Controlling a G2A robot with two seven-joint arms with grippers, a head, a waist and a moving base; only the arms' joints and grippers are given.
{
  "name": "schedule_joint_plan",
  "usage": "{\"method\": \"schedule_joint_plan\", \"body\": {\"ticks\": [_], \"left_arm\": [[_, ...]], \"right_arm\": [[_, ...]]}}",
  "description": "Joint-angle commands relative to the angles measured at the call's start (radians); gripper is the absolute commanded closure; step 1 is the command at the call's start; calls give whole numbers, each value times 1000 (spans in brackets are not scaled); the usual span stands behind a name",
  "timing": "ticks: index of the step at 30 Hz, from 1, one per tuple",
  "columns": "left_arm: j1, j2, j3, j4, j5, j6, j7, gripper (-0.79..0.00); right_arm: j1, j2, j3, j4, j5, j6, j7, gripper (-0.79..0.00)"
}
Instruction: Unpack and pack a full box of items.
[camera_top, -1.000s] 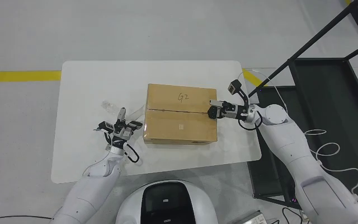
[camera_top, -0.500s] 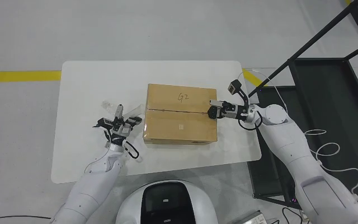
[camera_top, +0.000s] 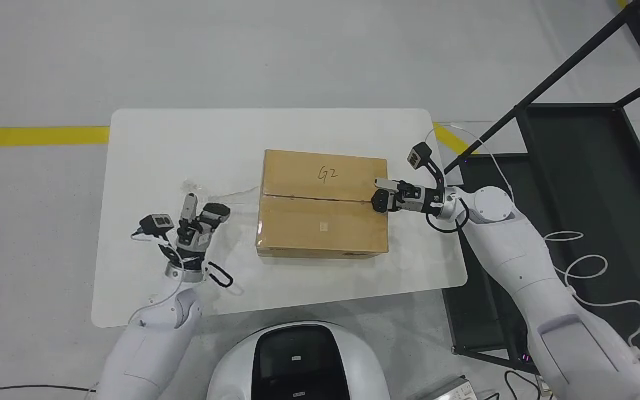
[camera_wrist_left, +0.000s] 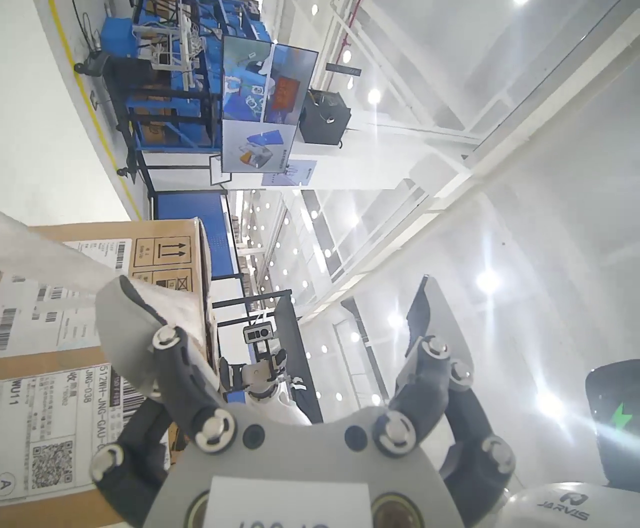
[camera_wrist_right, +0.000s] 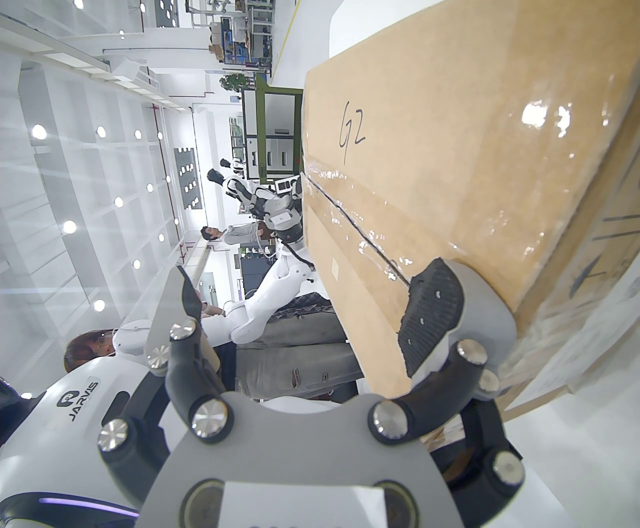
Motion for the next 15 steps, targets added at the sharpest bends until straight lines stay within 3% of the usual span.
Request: {"method": "schedule_joint_plan", "body": {"ticks": [1, 7, 15], "left_arm": [[27, 3, -27, -47, 75, 14, 41, -785], [48, -2, -19, -65, 27, 159, 20, -785], [24, -22, 18, 43, -36, 213, 6, -785]], "right_arm": [[0, 0, 0, 0, 0, 0, 0, -785], [0, 0, 0, 0, 0, 0, 0, -785], [0, 0, 0, 0, 0, 0, 0, -785]]}}
